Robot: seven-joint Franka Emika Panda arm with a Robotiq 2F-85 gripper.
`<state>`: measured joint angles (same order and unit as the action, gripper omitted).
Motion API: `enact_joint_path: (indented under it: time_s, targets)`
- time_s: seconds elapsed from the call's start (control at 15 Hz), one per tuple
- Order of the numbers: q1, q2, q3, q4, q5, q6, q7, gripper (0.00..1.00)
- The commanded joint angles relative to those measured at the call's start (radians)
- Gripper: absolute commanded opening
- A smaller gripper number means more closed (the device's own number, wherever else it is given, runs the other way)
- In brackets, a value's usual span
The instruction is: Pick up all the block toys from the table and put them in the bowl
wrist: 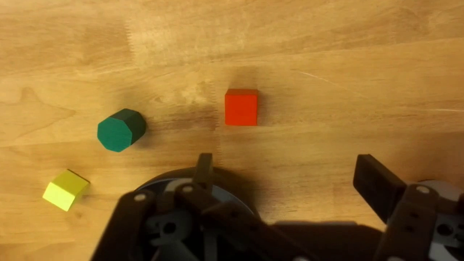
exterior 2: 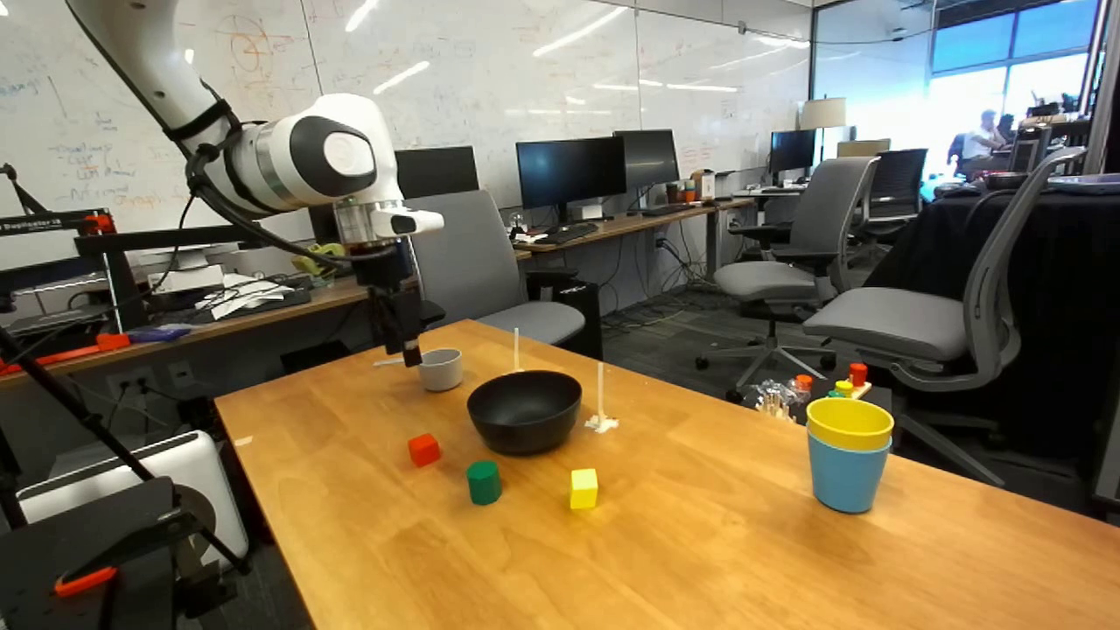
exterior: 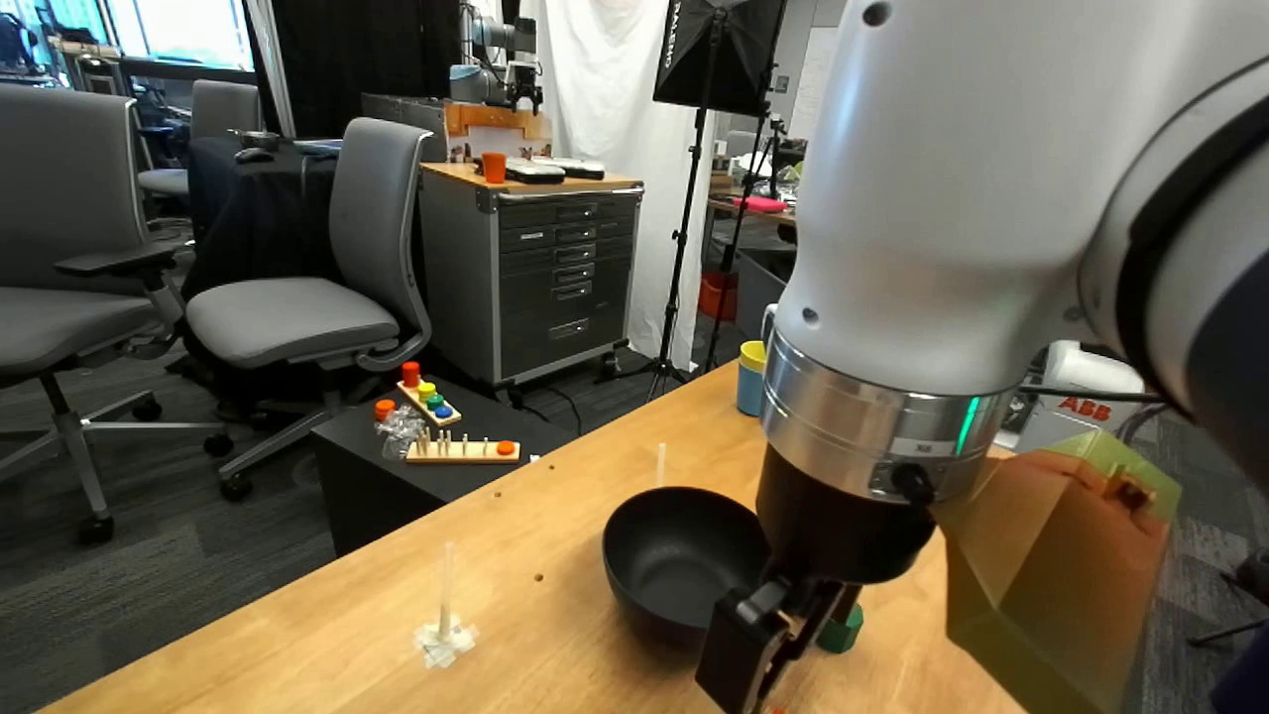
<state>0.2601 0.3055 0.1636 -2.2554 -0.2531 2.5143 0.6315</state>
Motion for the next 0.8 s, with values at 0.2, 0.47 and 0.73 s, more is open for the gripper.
enact_joint_path:
  time_s: [0.2,0.47,0.73]
  targets:
    - [0.020,0.031,-0.082,-0.026,-0.016,0.085,-0.044,1.00]
    - [0.022,0.063,-0.115,-0.050,-0.015,0.114,-0.064,1.00]
    - [0.033,0.099,-0.133,-0.064,-0.009,0.152,-0.080,1.00]
